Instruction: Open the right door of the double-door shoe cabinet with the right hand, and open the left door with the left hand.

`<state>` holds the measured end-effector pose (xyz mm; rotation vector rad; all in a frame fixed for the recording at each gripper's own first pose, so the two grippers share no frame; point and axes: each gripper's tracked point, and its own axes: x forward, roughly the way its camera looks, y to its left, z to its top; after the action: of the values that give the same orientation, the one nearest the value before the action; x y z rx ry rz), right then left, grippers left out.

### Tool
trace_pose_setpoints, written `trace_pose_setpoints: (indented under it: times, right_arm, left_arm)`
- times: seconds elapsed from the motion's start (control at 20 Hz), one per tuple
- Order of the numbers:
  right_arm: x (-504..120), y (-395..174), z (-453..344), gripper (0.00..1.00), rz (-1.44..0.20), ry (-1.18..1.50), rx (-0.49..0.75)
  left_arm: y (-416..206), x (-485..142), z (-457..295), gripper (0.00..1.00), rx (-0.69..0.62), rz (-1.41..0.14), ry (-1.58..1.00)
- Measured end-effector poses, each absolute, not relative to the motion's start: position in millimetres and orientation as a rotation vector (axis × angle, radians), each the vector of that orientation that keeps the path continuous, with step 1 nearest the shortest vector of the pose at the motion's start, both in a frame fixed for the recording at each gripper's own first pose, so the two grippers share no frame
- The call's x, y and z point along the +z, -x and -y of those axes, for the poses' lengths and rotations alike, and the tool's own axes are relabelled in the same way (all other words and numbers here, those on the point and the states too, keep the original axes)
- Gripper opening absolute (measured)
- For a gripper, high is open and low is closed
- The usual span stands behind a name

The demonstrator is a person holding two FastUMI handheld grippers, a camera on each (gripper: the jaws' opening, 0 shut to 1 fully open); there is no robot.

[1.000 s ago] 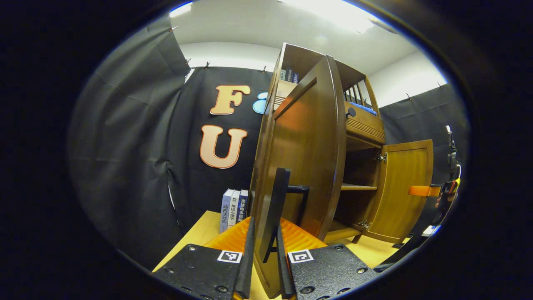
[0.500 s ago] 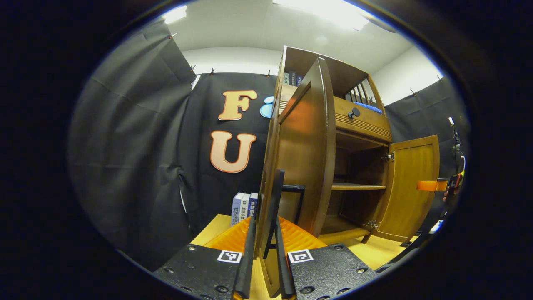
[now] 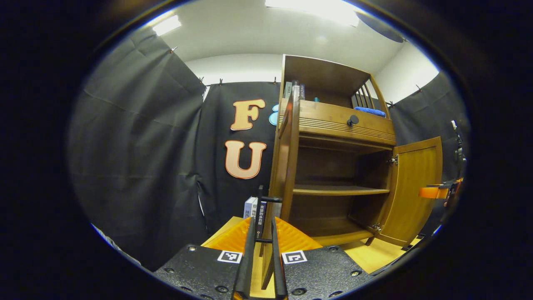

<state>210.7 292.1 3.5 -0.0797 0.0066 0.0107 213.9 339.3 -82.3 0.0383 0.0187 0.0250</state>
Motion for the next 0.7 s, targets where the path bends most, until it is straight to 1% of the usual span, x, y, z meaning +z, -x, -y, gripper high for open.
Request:
trace_pose_setpoints:
  times: [0.2, 0.35, 0.4, 0.45, 0.5, 0.6, 0.65, 0.7]
  right_arm:
    - [8, -196, -281, 0.84, 0.002, 0.078, 0.022]
    - [11, -186, -271, 0.84, 0.002, 0.081, 0.027]
    - [12, -182, -268, 0.84, 0.006, 0.08, 0.029]
    - [13, -180, -264, 1.0, 0.009, 0.079, 0.029]
    - [14, -178, -262, 0.84, 0.013, 0.074, 0.027]
    - [12, -173, -261, 1.0, 0.02, 0.058, 0.031]
    - [11, -173, -261, 0.95, 0.02, 0.053, 0.032]
    - [10, -171, -260, 0.95, 0.019, 0.053, 0.033]
  left_arm:
    - [-215, -84, -281, 0.22, -0.03, -0.046, 0.038]
    - [-219, -88, -226, 0.22, -0.104, -0.056, 0.103]
    - [-221, -88, -212, 0.14, -0.121, -0.056, 0.112]
    - [-223, -87, -203, 0.14, -0.126, -0.057, 0.116]
    - [-224, -88, -196, 0.14, -0.123, -0.058, 0.121]
    - [-226, -88, -176, 0.31, -0.144, -0.061, 0.128]
    - [-224, -86, -170, 0.4, -0.147, -0.056, 0.122]
    - [-223, -84, -168, 0.48, -0.144, -0.048, 0.109]
